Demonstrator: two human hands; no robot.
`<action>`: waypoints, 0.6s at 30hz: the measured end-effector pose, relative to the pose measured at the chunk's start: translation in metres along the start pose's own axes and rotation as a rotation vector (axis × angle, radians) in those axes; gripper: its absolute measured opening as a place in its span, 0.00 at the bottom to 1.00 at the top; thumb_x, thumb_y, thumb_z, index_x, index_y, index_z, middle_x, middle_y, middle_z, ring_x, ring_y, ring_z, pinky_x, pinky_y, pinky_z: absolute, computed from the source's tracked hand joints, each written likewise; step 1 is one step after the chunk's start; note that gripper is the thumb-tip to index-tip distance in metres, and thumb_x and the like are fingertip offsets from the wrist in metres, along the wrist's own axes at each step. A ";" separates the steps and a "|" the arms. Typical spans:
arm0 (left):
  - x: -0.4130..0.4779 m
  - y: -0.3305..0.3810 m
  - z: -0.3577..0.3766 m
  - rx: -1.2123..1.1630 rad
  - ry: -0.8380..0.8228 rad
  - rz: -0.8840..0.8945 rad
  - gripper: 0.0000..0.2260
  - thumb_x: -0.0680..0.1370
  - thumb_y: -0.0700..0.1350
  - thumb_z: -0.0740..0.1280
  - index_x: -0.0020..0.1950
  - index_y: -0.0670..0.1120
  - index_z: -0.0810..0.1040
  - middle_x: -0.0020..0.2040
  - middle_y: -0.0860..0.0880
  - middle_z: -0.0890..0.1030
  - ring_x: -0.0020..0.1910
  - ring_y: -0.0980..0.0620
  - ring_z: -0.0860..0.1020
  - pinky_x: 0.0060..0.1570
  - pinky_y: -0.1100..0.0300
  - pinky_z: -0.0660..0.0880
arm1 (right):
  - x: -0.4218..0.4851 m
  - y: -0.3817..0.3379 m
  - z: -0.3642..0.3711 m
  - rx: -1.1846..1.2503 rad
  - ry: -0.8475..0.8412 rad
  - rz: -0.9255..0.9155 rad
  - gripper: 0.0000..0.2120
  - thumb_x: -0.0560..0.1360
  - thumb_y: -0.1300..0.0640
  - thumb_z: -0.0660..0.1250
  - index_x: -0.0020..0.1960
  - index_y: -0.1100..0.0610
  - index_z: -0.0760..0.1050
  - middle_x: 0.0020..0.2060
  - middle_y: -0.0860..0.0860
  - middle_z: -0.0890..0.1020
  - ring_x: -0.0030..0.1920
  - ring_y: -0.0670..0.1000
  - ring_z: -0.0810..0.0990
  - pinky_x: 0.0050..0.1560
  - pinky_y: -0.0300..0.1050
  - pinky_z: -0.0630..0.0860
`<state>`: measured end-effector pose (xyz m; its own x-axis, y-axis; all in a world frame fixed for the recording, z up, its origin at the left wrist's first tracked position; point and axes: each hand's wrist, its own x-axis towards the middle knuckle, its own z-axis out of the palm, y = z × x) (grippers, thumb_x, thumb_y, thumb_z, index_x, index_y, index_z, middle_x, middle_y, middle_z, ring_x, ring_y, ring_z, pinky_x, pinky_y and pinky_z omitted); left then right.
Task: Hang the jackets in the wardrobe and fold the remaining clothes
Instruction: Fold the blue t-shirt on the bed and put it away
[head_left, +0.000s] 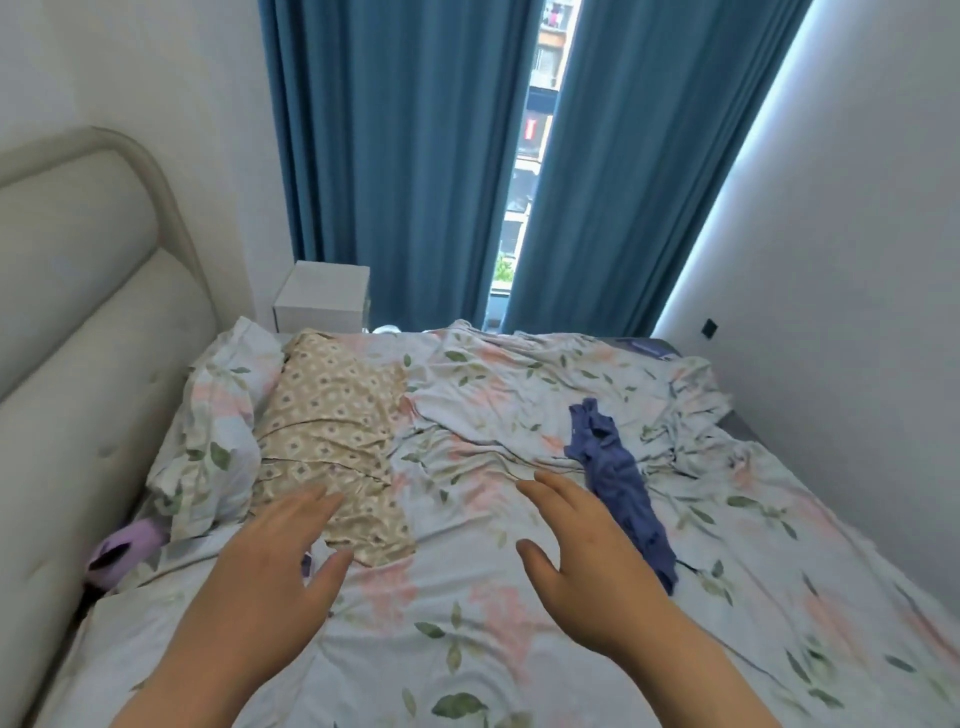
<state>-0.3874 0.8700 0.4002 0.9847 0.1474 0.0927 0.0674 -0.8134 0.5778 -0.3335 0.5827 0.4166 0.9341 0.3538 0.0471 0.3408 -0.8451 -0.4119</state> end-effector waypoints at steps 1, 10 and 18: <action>0.004 0.006 0.007 -0.001 -0.024 0.018 0.25 0.78 0.53 0.68 0.75 0.56 0.67 0.75 0.60 0.64 0.75 0.57 0.61 0.74 0.58 0.58 | -0.007 0.009 -0.003 -0.005 0.008 0.031 0.27 0.81 0.43 0.59 0.78 0.41 0.55 0.77 0.39 0.55 0.76 0.41 0.51 0.73 0.39 0.54; 0.044 0.108 0.083 0.004 -0.202 0.203 0.25 0.80 0.55 0.64 0.76 0.59 0.63 0.76 0.63 0.60 0.77 0.60 0.56 0.74 0.60 0.53 | -0.061 0.110 -0.045 0.023 0.095 0.285 0.27 0.81 0.45 0.59 0.78 0.41 0.55 0.77 0.38 0.55 0.76 0.40 0.51 0.74 0.40 0.55; 0.055 0.229 0.175 0.036 -0.251 0.303 0.24 0.80 0.54 0.65 0.76 0.58 0.65 0.76 0.62 0.61 0.75 0.62 0.56 0.71 0.66 0.51 | -0.099 0.245 -0.101 0.053 0.138 0.350 0.27 0.81 0.46 0.60 0.77 0.42 0.57 0.76 0.38 0.58 0.75 0.40 0.54 0.72 0.36 0.55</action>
<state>-0.2892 0.5935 0.3958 0.9693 -0.2406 0.0512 -0.2310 -0.8188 0.5256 -0.3316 0.3003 0.4030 0.9998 -0.0128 0.0162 -0.0036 -0.8820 -0.4713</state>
